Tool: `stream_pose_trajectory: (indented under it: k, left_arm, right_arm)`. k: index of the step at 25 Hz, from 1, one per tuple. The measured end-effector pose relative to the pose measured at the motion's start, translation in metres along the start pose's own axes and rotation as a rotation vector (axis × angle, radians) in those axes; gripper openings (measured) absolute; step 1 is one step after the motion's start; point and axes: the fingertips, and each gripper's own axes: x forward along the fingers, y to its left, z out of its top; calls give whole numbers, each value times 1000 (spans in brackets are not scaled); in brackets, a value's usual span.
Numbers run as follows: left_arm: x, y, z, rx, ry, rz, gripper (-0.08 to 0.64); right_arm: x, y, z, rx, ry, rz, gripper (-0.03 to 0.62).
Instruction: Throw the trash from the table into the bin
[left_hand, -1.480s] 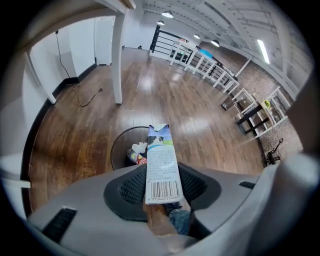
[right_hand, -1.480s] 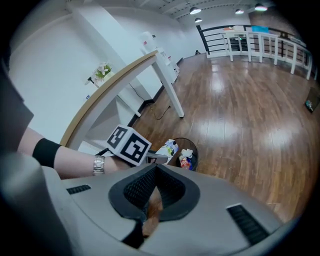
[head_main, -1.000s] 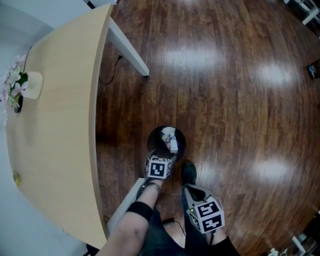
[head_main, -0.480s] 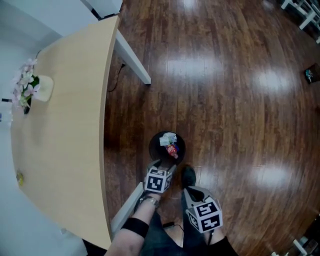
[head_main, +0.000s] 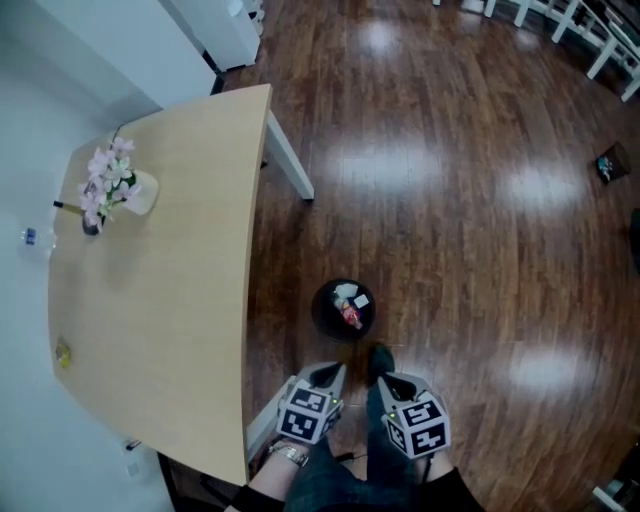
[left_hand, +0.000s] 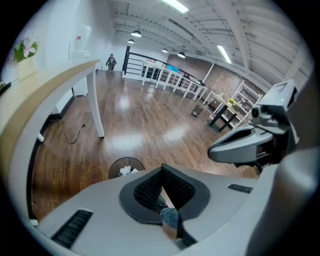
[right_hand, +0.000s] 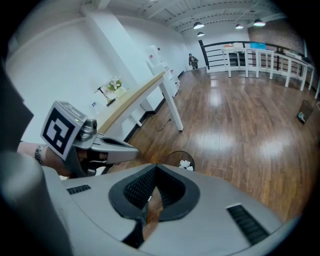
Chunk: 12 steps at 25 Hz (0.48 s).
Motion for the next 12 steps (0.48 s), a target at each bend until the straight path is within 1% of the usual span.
stream_pose_trajectory:
  k: [3,5,7,9,12]
  left_arm:
    - [-43,-20,6,45,-23,-16,0]
    - [-70,-28,7,68,-39,-6,0]
    - [-94,-31,3,56,-40,19,0]
    - [-117,-31,-4,21,-35,40,0]
    - [-154,-35,-21,1,-25,35,0]
  right_arm:
    - [-21,16,7,-17,-20,-2,8]
    - [-34,28,10,-31,-29,-6,8]
    - [-46,40,12,-48,-39,-8,8]
    - [-57,54,16,-72,-51,-10,8]
    - [-72,84,18,-104,-60,-3,8]
